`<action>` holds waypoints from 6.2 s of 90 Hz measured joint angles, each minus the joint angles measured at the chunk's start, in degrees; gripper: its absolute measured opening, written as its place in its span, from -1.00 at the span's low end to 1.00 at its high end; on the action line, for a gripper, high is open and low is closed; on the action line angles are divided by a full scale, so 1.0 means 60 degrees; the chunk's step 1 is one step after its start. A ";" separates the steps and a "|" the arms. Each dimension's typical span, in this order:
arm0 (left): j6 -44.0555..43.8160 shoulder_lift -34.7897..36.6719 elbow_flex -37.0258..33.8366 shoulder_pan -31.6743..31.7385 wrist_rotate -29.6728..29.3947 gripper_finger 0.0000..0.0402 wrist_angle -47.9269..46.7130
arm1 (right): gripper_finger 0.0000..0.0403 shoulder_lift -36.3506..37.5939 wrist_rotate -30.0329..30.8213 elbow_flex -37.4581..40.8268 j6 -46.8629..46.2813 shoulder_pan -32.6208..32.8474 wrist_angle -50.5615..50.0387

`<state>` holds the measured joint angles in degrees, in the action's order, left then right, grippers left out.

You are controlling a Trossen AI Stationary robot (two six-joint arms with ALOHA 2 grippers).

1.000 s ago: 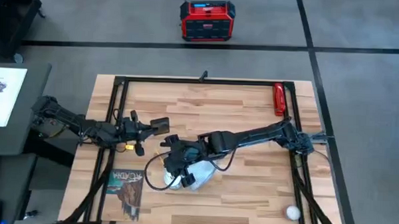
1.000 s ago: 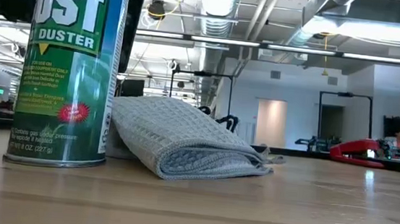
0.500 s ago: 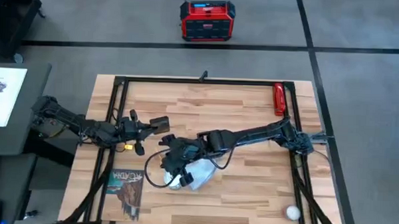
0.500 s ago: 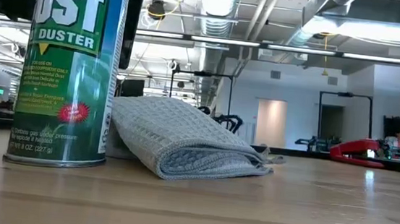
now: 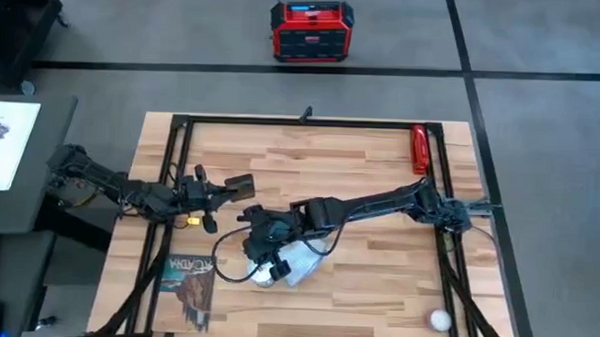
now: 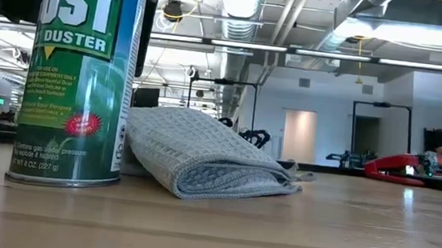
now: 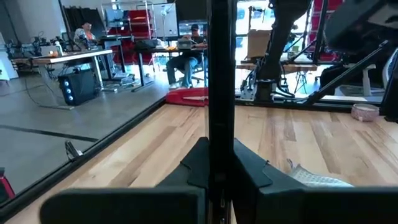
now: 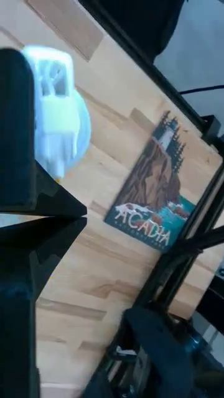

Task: Apply microfiber cloth
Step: Spray the front of the cellphone using the spray bottle, then wipe the front of the cellphone with the microfiber cloth

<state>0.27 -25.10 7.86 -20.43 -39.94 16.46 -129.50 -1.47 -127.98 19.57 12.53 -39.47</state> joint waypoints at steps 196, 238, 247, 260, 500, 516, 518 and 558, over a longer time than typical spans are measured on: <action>-0.2947 -0.1271 0.0004 -0.5807 -0.7373 -0.96 -0.1534 | -1.00 0.0539 0.0484 -0.0758 -0.0463 0.0572 -0.1165; -0.2947 -0.1271 0.0004 -0.5807 -0.7377 -0.96 -0.1536 | -1.00 0.0438 0.0474 -0.0754 -0.0423 0.0393 -0.1203; -0.2961 -0.1274 0.0004 -0.5807 -0.7377 -0.96 -0.1536 | -1.00 0.0449 0.0473 -0.0610 -0.0432 0.0394 -0.1197; -0.2980 -0.1272 0.0004 -0.5807 -0.7377 -0.96 -0.1536 | -1.00 0.0424 0.0467 -0.0474 -0.0503 0.0394 -0.1242; -0.3009 -0.1253 0.0004 -0.5803 -0.7384 -0.96 -0.1467 | -1.00 0.0049 0.0044 -0.0517 -0.0615 0.0445 -0.1099; -0.2939 -0.1253 0.0004 -0.5672 -0.7380 -0.96 -0.1325 | -1.00 0.0007 0.0054 -0.0752 -0.0547 0.0382 -0.1116; -0.2901 -0.1253 0.0004 -0.5631 -0.7380 -0.96 -0.1287 | -1.00 -0.0007 0.0102 -0.0872 -0.0539 0.0375 -0.1224; -0.2736 -0.1246 0.0102 -0.4210 -0.5815 -0.96 -0.1335 | -0.92 0.2227 0.3781 -0.1116 -0.0620 0.0210 -0.3593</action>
<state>-16.14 -32.58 8.47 -45.69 -74.83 8.45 -116.14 21.21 -134.68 15.85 13.79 -61.02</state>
